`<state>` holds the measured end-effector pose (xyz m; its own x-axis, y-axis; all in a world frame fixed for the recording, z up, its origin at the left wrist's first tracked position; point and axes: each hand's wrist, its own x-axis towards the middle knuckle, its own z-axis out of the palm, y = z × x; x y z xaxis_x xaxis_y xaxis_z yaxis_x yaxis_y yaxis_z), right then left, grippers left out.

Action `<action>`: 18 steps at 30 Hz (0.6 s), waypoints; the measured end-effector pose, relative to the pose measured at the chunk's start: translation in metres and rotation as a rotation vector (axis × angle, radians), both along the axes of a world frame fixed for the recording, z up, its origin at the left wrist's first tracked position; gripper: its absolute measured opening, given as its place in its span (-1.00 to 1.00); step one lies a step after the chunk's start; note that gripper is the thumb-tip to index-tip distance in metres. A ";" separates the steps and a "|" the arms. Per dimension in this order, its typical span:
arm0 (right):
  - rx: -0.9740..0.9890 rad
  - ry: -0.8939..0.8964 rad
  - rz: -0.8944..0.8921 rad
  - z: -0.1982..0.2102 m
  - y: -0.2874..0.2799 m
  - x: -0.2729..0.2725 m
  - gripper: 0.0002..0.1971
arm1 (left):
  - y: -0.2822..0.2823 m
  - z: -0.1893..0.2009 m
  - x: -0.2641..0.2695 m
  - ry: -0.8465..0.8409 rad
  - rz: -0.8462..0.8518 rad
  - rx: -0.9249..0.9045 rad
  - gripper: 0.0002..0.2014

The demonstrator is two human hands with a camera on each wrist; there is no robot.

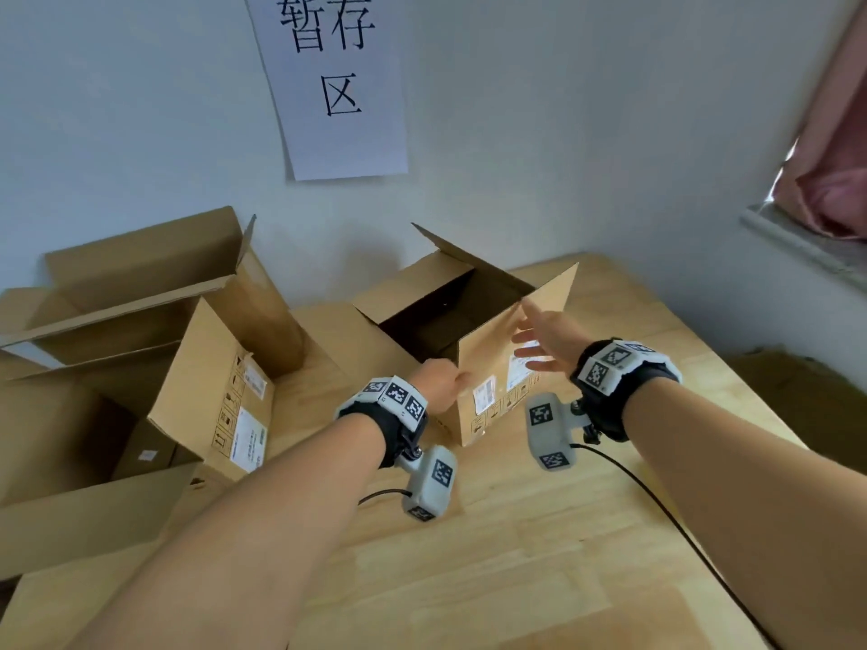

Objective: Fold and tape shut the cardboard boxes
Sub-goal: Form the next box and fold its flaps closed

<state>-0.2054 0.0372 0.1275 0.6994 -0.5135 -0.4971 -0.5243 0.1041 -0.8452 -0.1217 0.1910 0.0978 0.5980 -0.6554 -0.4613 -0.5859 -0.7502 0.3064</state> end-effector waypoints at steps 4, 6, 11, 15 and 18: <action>0.029 0.070 0.106 0.018 0.007 0.000 -0.18 | -0.001 -0.004 -0.007 -0.050 0.019 0.003 -0.62; 0.006 0.128 0.163 0.022 0.015 0.001 -0.19 | -0.004 -0.004 -0.008 -0.055 -0.010 0.013 -0.63; 0.082 0.221 0.182 0.014 0.029 0.004 -0.65 | -0.004 -0.008 -0.003 -0.031 -0.104 0.063 -0.58; 0.089 0.214 0.043 0.002 0.029 0.003 -0.64 | 0.007 -0.001 0.005 -0.053 -0.209 0.076 -0.57; 0.067 0.212 -0.017 -0.003 0.027 0.004 -0.65 | 0.024 0.011 0.014 -0.059 -0.220 0.093 -0.48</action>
